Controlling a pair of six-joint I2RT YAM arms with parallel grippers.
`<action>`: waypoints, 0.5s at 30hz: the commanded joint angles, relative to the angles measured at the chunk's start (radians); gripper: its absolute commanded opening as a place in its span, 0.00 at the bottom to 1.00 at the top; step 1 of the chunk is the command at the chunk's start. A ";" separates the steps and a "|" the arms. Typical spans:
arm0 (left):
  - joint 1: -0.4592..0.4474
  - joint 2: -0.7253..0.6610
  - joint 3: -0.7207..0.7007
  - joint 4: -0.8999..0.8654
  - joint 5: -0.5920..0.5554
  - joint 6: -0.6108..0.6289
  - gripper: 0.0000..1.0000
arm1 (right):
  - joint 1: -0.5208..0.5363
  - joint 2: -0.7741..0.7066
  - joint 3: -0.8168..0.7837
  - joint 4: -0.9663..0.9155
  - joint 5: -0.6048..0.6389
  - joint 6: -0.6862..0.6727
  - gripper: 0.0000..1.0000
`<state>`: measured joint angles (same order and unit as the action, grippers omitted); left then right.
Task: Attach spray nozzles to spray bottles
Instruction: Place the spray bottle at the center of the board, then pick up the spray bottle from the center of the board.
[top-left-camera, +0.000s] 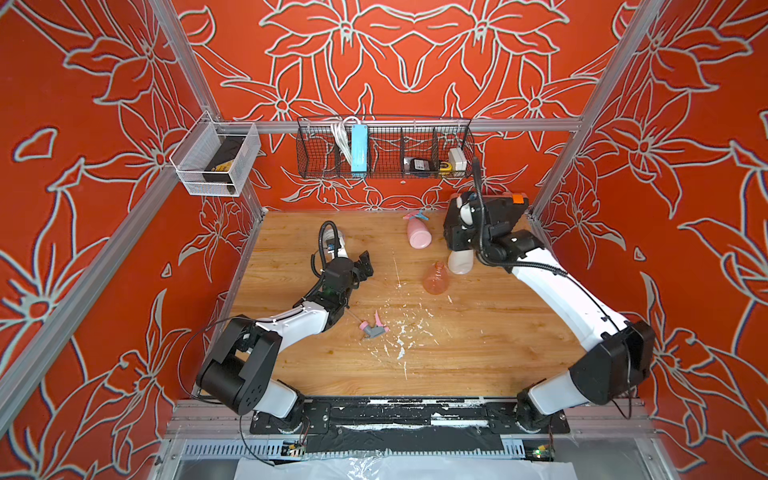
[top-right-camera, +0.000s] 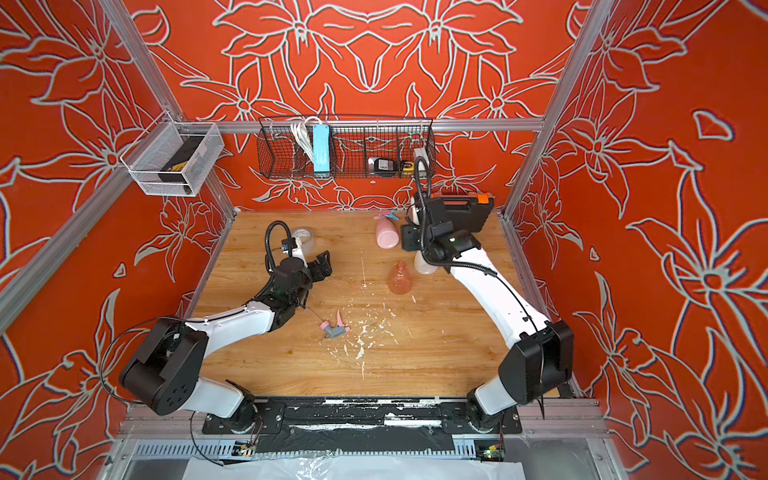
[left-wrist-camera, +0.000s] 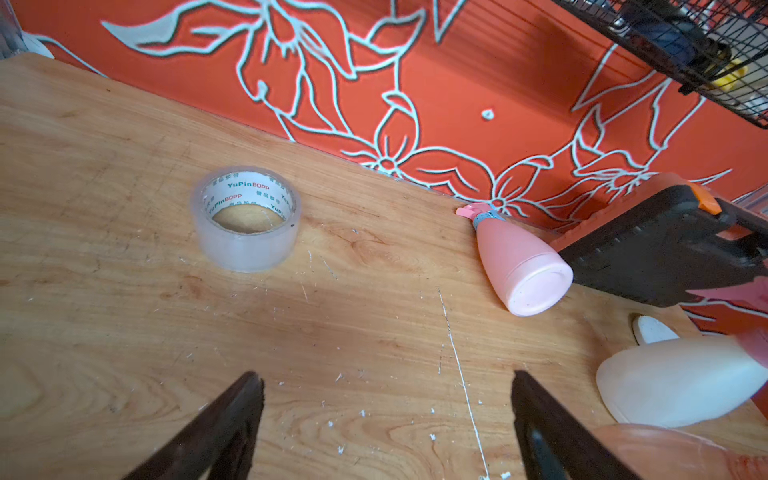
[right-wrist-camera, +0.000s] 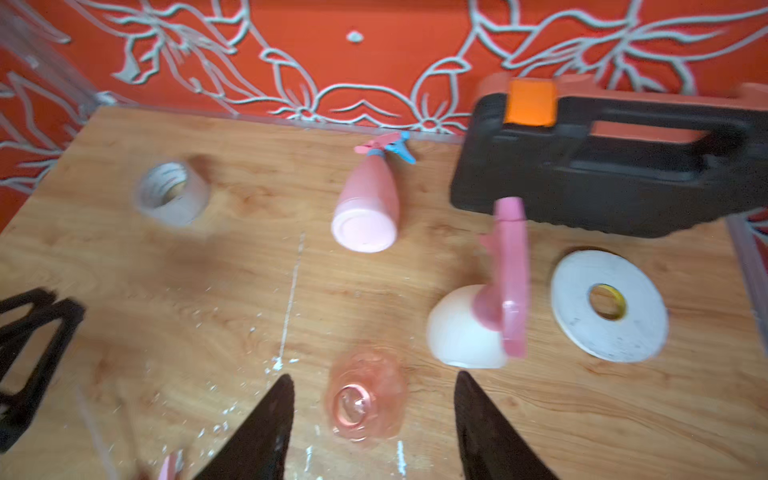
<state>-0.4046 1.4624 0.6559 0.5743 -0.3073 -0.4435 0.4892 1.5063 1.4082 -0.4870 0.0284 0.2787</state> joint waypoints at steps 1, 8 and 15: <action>0.006 -0.023 -0.021 0.022 0.047 -0.029 0.87 | 0.010 0.058 -0.096 0.095 -0.023 0.006 0.61; 0.006 -0.037 -0.052 0.065 0.100 -0.029 0.84 | 0.010 0.094 -0.217 0.301 -0.040 -0.003 0.64; 0.006 -0.016 -0.058 0.088 0.133 -0.034 0.82 | 0.011 0.132 -0.278 0.375 -0.049 0.013 0.59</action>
<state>-0.4042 1.4483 0.6018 0.6216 -0.1963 -0.4664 0.4984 1.6222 1.1625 -0.1844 -0.0109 0.2852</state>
